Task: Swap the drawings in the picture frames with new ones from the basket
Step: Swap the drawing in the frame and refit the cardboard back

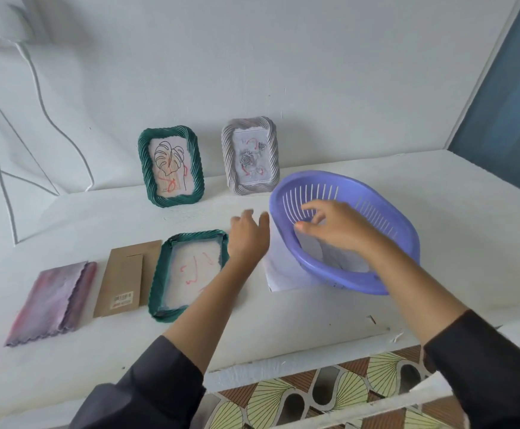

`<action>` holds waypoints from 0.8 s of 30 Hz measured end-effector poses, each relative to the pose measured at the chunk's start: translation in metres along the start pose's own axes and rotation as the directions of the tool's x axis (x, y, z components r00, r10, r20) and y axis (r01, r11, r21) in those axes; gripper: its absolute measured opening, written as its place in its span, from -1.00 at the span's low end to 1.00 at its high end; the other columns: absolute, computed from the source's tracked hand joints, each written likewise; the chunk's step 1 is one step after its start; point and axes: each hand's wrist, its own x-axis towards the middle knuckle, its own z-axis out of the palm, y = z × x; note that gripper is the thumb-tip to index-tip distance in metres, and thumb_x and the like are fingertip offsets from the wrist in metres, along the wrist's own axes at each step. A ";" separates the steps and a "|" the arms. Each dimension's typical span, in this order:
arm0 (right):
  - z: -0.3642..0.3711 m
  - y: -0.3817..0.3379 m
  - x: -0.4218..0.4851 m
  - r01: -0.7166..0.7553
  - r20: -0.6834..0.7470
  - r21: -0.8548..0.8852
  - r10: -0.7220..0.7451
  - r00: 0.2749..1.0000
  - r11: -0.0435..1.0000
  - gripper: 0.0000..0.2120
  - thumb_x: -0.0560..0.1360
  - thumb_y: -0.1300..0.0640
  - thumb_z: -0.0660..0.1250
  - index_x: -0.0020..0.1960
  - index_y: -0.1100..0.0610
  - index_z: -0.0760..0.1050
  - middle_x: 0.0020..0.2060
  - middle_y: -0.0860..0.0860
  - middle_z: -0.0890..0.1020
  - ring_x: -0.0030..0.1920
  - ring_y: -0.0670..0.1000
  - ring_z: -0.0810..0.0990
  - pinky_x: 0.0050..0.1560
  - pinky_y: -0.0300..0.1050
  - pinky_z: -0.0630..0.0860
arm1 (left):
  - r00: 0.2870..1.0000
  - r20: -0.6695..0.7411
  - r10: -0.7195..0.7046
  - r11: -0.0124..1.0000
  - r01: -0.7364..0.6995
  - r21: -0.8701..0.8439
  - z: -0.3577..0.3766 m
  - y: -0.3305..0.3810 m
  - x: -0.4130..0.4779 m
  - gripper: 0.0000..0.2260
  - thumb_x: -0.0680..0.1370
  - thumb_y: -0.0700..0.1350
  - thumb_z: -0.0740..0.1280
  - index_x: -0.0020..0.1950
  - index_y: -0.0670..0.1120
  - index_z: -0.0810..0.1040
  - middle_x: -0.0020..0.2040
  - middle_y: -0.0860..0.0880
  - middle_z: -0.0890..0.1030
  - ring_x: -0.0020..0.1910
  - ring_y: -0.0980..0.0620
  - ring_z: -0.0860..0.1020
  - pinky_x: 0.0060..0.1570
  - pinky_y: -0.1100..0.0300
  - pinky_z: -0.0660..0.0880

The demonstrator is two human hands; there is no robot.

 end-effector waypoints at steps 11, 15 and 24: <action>-0.001 0.051 0.026 -0.317 0.205 -0.493 0.462 0.863 0.811 -0.46 0.34 -0.21 0.41 0.18 0.09 0.42 -0.13 0.07 0.56 -0.03 0.14 0.61 0.07 -0.05 0.50 | 0.978 0.155 0.143 0.980 -0.118 -0.162 -0.004 0.022 0.006 -0.65 0.53 -0.16 0.31 0.31 -0.09 0.49 0.25 -0.17 0.53 0.19 -0.09 0.52 0.02 0.22 0.38; -0.001 0.056 0.031 -0.336 0.163 -0.515 0.475 0.865 0.789 -0.45 0.36 -0.13 0.43 0.19 0.19 0.44 0.06 0.11 0.58 0.05 0.16 0.60 0.05 -0.05 0.48 | 0.976 0.145 0.160 0.978 -0.137 -0.160 -0.005 0.022 0.006 -0.65 0.53 -0.16 0.31 0.32 -0.10 0.49 0.26 -0.18 0.53 0.19 -0.08 0.52 0.02 0.23 0.38; -0.010 0.045 0.021 -0.355 -0.011 -0.563 0.422 0.906 0.746 -0.79 0.52 0.33 0.14 0.11 0.21 0.44 -0.13 0.10 0.50 -0.08 0.13 0.50 -0.31 -0.16 0.34 | 0.976 0.142 0.165 0.976 -0.141 -0.166 -0.005 0.022 0.006 -0.66 0.53 -0.11 0.32 0.30 -0.09 0.51 0.27 -0.16 0.52 0.20 -0.07 0.51 0.06 0.23 0.39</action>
